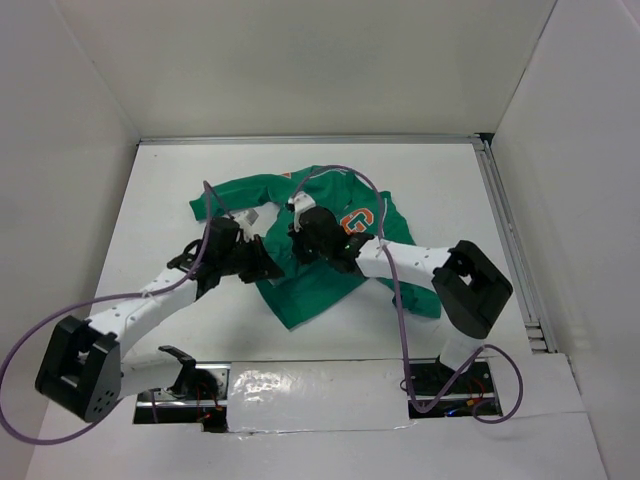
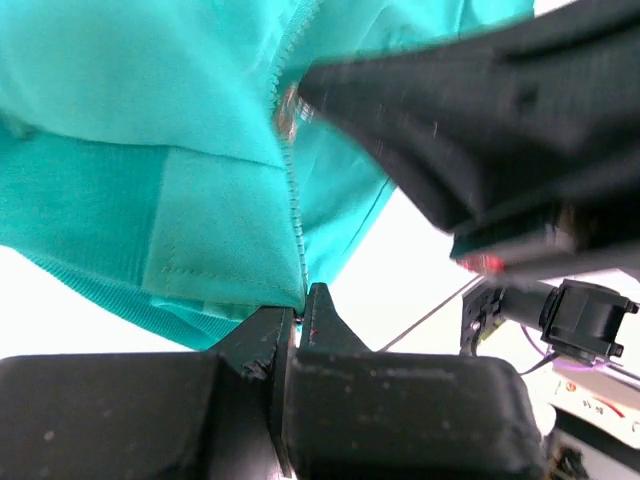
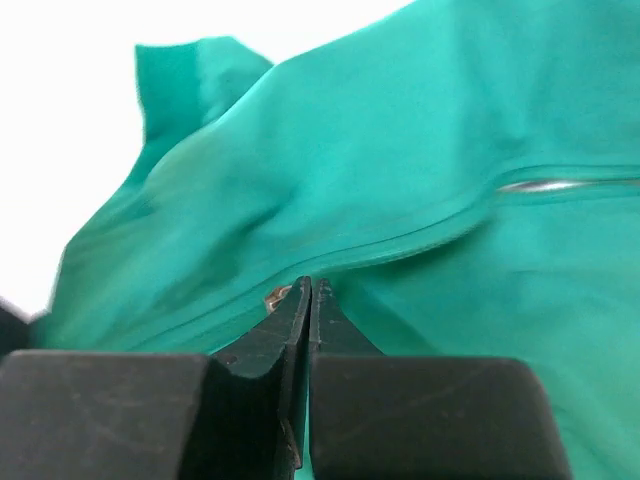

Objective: Zip up the jacket

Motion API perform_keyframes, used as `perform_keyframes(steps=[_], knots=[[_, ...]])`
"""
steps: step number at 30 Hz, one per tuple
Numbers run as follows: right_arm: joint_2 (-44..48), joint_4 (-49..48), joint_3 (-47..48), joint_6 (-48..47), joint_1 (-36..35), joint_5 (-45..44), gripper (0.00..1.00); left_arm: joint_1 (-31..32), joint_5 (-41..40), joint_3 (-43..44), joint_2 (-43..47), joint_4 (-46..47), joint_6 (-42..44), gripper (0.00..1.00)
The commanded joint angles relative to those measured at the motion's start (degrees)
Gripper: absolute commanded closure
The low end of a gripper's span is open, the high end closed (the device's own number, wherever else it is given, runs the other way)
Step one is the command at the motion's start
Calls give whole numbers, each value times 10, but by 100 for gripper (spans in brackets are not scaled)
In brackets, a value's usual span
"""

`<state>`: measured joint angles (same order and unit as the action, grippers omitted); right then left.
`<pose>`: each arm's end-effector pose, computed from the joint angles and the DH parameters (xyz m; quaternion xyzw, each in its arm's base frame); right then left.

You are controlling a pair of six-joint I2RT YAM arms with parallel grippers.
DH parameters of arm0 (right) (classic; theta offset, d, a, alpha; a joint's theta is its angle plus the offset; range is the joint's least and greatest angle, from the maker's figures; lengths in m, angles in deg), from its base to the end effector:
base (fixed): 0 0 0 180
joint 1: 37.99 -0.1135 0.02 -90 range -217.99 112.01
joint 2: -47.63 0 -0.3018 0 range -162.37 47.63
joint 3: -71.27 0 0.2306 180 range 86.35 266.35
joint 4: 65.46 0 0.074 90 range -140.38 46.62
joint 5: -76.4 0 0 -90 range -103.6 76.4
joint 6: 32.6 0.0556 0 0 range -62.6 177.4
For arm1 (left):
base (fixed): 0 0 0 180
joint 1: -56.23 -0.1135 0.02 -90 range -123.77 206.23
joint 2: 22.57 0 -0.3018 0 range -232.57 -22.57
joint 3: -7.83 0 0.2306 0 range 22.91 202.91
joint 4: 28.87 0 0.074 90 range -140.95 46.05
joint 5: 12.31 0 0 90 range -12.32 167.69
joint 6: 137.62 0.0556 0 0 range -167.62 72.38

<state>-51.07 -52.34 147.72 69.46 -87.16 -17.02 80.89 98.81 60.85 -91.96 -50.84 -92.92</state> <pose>0.2540 0.2889 0.2495 -0.2696 0.8463 0.2108 0.4082 0.2041 -0.1157 0.2529 -0.0800 0.8848 -0.3807 0.2564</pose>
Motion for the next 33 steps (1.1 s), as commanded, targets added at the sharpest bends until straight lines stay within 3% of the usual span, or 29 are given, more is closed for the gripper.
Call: perform_keyframes(steps=[1,7,11,22,28,32,33], knots=[[13,42,33,-21,4,-161,100,8,-12,10,57,-55,-4,100],[-14,62,85,-28,20,-254,100,10,-35,13,150,-90,-6,100],[-37,82,128,-14,54,-259,100,12,-52,9,204,-107,-10,100],[-141,101,244,-36,159,-311,100,12,-107,5,246,-173,-33,100],[-226,125,357,-48,244,-318,100,12,-107,-7,238,-181,-44,100],[-301,151,463,-51,282,-285,100,12,-102,-17,232,-182,-51,100],[-321,188,526,-48,291,-291,100,11,-100,-18,228,-187,-55,100]])
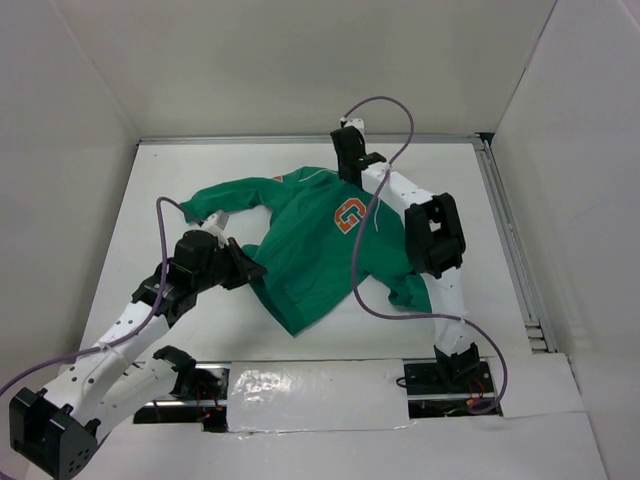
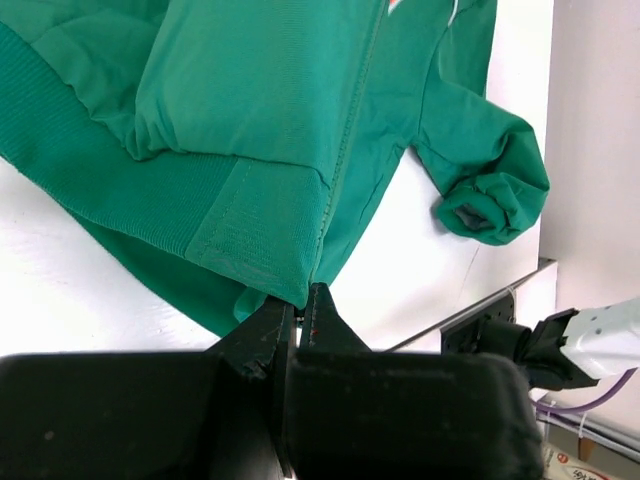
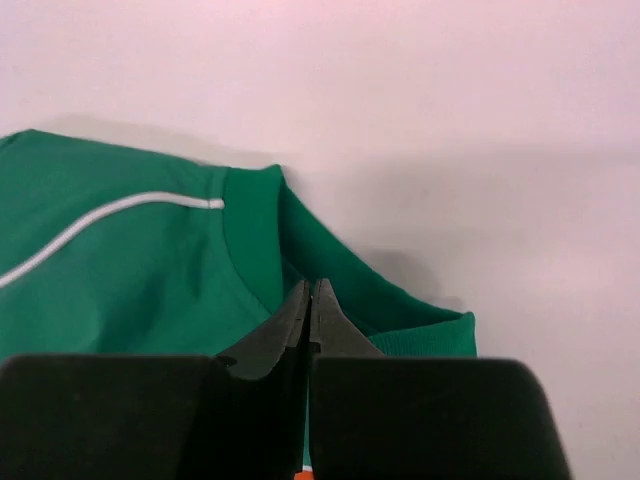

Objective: Zip up the jacket

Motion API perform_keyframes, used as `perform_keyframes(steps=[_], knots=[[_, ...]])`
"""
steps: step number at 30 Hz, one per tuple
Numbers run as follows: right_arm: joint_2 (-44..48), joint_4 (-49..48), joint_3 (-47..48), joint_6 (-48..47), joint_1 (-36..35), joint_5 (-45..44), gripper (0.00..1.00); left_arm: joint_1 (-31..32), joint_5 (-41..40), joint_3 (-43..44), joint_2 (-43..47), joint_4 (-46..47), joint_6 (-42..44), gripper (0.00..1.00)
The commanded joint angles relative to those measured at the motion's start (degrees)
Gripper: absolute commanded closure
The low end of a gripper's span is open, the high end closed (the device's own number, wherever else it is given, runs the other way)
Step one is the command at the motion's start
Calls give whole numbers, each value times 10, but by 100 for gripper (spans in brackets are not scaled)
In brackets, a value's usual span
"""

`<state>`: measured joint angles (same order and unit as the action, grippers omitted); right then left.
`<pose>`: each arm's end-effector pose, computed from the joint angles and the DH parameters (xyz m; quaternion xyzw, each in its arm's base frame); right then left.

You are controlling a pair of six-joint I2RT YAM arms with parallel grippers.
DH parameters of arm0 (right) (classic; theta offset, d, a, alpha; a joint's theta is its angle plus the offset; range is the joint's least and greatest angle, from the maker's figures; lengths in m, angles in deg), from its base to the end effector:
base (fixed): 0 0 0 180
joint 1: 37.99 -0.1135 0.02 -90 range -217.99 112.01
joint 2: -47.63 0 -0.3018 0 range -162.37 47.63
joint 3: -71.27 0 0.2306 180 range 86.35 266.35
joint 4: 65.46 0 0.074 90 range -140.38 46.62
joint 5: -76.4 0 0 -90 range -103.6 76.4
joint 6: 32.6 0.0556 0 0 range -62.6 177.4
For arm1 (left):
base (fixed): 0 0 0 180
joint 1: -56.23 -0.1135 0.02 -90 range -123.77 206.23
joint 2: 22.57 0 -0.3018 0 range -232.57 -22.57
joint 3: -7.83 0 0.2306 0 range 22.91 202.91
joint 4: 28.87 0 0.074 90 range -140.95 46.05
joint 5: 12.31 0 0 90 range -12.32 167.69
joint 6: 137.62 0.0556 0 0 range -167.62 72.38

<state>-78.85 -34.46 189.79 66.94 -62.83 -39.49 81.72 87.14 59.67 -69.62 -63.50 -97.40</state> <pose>0.4859 0.1982 0.2463 -0.0214 0.8845 -0.0690 0.4609 0.1368 -0.0753 0.2895 -0.1411 0.8518 -0.3615 0.3520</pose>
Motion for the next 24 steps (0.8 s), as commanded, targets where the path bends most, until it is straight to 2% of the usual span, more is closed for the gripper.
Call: perform_keyframes(steps=[1,2,4,8,9,10,11,12,13,14,17,20,23,24], knots=[[-83,38,147,-21,53,-68,100,2,21,-10,1,-69,-17,100],[-97,67,206,-24,57,-73,100,2,21,-10,0,-69,-22,100],[-119,73,239,-37,67,-84,100,1,14,-22,-7,-93,-43,100],[-108,79,225,-36,88,-19,100,-4,-4,-28,-35,-139,-89,100],[-89,75,210,-35,88,0,94,-7,-3,-25,-55,-147,-102,81],[-76,62,174,-35,88,10,79,-8,-6,-20,-66,-166,-109,61],[-62,51,153,-35,84,22,59,-9,-6,-14,-91,-175,-116,42],[-43,36,127,-37,84,50,1,-10,-7,2,-99,-183,-120,29],[-7,5,81,-35,81,51,0,-10,-7,10,-107,-191,-122,12],[10,-4,65,-6,80,33,0,-9,-8,21,-110,-196,-119,1],[82,-18,24,40,86,50,0,-8,-18,42,-95,-196,-111,1],[201,-70,-84,101,105,129,0,-7,-48,70,-61,-211,-108,1],[280,-107,-167,124,106,126,0,-7,-76,94,-35,-218,-99,1],[339,-147,-237,131,107,126,0,-6,-81,99,-26,-212,-90,1]])
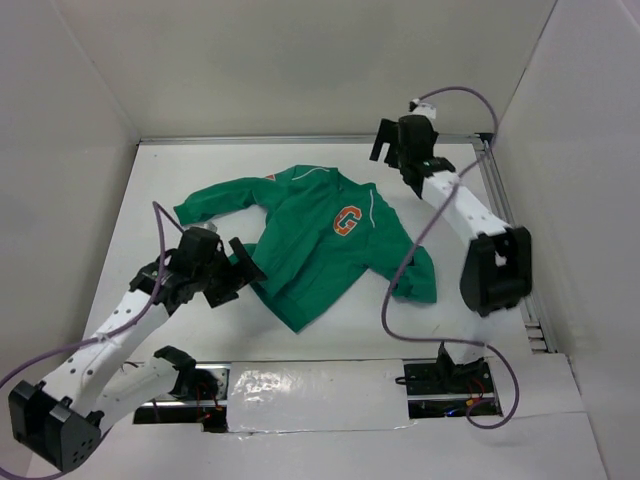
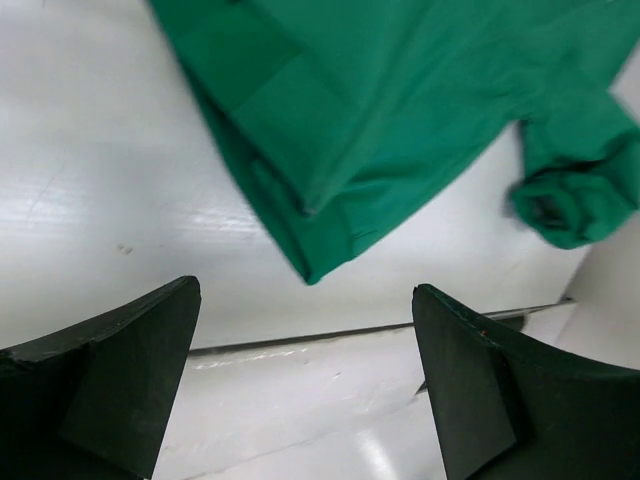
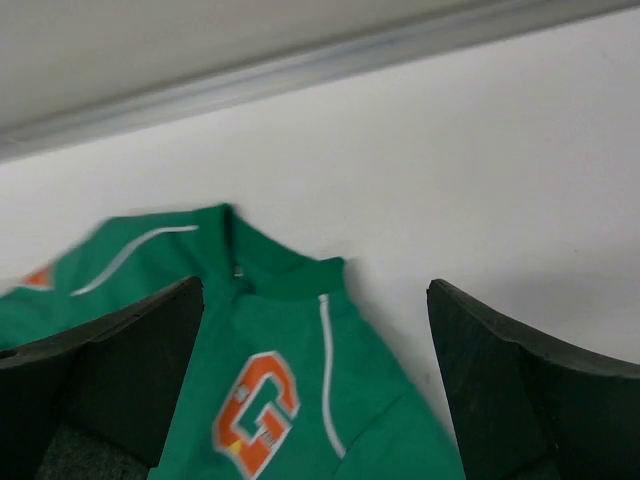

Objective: Zip up the jacket

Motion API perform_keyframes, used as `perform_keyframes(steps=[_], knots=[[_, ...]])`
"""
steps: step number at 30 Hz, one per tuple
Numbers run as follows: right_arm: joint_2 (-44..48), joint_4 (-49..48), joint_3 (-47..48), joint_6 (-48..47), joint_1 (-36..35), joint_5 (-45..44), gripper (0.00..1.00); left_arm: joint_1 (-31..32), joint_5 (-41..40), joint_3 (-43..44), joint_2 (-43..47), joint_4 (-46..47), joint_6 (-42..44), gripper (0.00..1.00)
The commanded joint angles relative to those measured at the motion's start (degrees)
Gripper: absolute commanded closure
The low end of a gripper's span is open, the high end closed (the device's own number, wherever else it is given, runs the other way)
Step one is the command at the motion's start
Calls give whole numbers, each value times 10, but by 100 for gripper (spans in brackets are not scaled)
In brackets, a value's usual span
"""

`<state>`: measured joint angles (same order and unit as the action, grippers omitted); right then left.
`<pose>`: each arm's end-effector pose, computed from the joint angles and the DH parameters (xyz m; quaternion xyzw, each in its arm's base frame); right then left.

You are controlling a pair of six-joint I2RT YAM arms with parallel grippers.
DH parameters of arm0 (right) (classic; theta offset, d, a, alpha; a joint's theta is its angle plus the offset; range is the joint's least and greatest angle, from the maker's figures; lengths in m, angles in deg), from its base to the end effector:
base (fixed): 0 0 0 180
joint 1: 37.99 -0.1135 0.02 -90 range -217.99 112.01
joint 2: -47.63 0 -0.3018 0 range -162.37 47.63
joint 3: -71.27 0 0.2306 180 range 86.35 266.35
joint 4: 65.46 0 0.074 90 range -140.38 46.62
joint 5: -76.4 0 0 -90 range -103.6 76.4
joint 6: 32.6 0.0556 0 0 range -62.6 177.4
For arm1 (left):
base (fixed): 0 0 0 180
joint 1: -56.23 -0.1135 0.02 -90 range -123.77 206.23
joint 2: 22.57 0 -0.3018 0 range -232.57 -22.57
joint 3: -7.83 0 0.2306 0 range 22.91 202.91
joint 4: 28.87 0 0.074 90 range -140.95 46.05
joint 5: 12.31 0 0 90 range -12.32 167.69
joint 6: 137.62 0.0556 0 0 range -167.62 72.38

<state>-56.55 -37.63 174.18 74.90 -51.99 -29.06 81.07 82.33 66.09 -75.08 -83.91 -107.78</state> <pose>0.4266 0.0911 0.3389 0.0942 0.8518 0.0247 0.5148 0.1344 -0.0672 0.2780 -0.2708 0.8969 -0.2628 0.2306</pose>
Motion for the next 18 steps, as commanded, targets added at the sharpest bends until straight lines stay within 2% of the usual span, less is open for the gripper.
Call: perform_keyframes(steps=[1,3,4,6,8,10,12,18], knots=[[146,-124,-118,58,-1,26,0,0,-36,42,42,-2,34,1],[224,-154,-196,71,2,16,0,0,-34,49,51,28,68,1],[251,-145,-215,81,3,-8,0,-1,-35,54,52,40,104,1],[312,-105,-257,99,3,-42,0,-2,-42,86,43,38,97,1],[374,-87,-290,121,2,-66,0,-3,-62,117,15,49,110,1],[419,-97,-352,120,-1,-69,0,-4,-51,134,-12,90,162,1],[504,-94,-389,120,-2,-79,0,-8,-23,156,-42,114,186,1],[587,-49,-422,119,-3,-103,0,-11,24,161,-63,146,219,1]])
